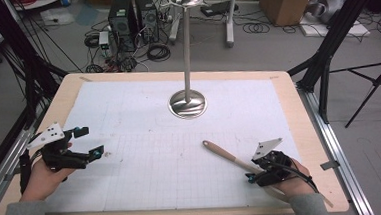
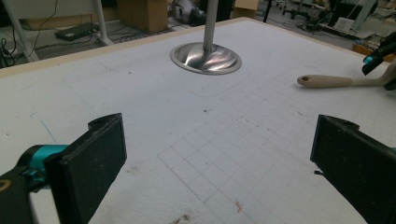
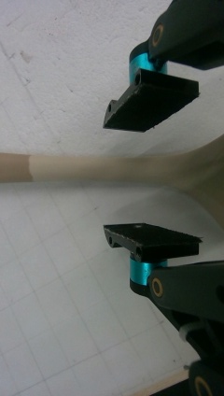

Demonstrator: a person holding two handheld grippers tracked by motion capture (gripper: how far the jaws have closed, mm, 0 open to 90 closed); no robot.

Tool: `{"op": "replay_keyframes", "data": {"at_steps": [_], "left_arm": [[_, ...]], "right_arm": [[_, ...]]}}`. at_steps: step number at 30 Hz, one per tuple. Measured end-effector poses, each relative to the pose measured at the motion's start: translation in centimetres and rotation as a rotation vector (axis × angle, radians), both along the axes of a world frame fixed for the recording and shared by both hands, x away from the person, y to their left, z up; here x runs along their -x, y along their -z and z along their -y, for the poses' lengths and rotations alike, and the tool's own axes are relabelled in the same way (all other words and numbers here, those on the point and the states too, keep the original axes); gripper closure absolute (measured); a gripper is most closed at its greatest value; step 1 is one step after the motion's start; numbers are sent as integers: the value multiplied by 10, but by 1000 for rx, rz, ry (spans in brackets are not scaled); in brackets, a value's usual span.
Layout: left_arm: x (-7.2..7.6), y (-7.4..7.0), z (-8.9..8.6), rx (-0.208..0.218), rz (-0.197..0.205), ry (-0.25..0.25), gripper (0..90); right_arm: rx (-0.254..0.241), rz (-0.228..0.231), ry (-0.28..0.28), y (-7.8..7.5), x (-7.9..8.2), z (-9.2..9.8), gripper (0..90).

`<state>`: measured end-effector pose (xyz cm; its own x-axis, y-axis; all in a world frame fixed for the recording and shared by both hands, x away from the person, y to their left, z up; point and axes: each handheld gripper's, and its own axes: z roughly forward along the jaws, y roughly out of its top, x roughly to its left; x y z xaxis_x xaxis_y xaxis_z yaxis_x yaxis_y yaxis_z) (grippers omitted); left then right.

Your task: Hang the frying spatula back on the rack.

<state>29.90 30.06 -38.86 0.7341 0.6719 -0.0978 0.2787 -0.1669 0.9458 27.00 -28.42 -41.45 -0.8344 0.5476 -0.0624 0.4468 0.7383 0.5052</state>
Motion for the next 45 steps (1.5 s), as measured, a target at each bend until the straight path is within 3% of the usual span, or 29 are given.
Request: {"op": "replay_keyframes", "data": {"at_steps": [25,45], "left_arm": [[0,1,0,-3,-7,0,41],[0,2,1,-5,-14,2,41]], "right_arm": [[7,-22,4,3,-2,2,694],[-3,-9,-15,5,-4,6,725]]}}
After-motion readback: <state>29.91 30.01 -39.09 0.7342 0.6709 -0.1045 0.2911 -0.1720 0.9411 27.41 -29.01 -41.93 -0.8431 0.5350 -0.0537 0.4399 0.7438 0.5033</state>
